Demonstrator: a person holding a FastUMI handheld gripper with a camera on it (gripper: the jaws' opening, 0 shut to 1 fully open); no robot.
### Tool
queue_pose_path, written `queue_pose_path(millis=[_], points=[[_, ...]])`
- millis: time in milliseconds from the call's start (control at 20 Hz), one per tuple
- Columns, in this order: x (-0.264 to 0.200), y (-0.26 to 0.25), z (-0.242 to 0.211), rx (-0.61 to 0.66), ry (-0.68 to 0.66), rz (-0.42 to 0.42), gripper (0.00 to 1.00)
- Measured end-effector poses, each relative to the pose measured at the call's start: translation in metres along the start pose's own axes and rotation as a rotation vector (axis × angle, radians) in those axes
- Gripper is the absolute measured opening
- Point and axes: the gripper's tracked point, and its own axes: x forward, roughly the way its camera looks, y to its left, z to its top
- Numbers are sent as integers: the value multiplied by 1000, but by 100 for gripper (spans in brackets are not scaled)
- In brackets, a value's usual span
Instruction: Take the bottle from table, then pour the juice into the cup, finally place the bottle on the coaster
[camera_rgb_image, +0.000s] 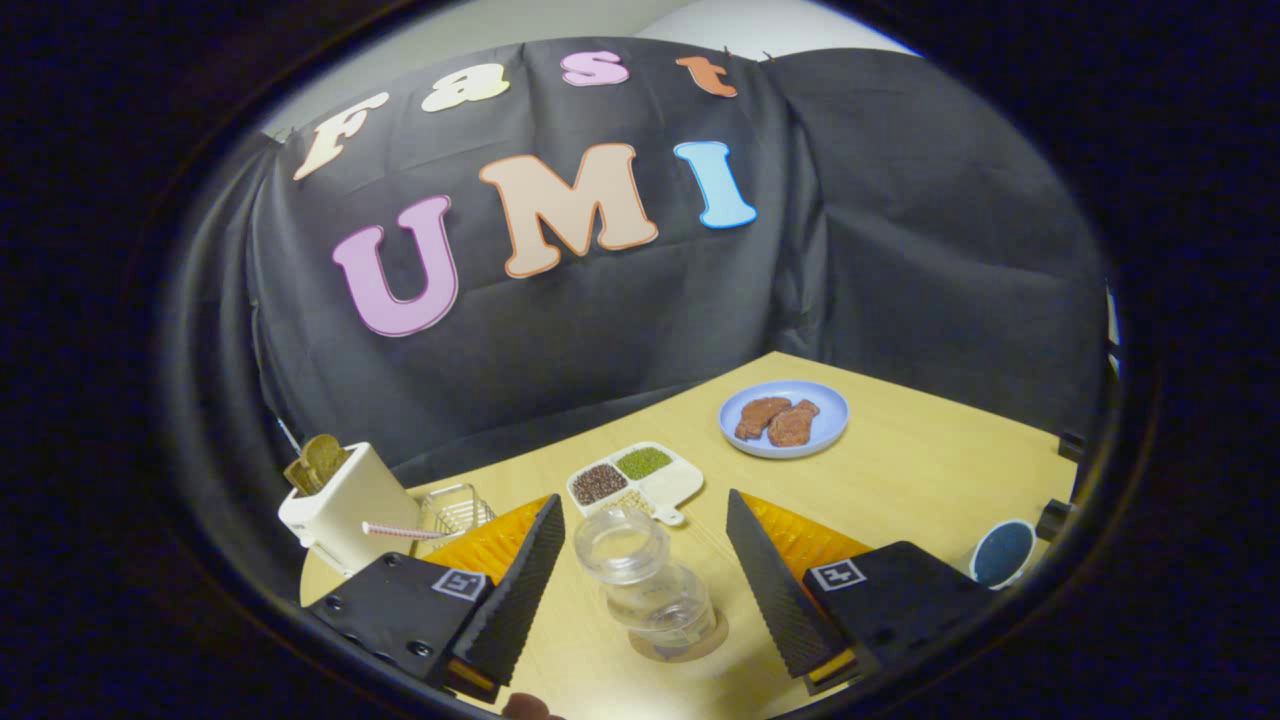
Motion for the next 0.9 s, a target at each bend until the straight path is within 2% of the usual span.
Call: queue_pose_path(millis=[200,500,900], points=[[-18,6,42,-28,-61,38,100],[-62,18,128,1,-193,101,100],[-111,20,193,4,-285,165,100]])
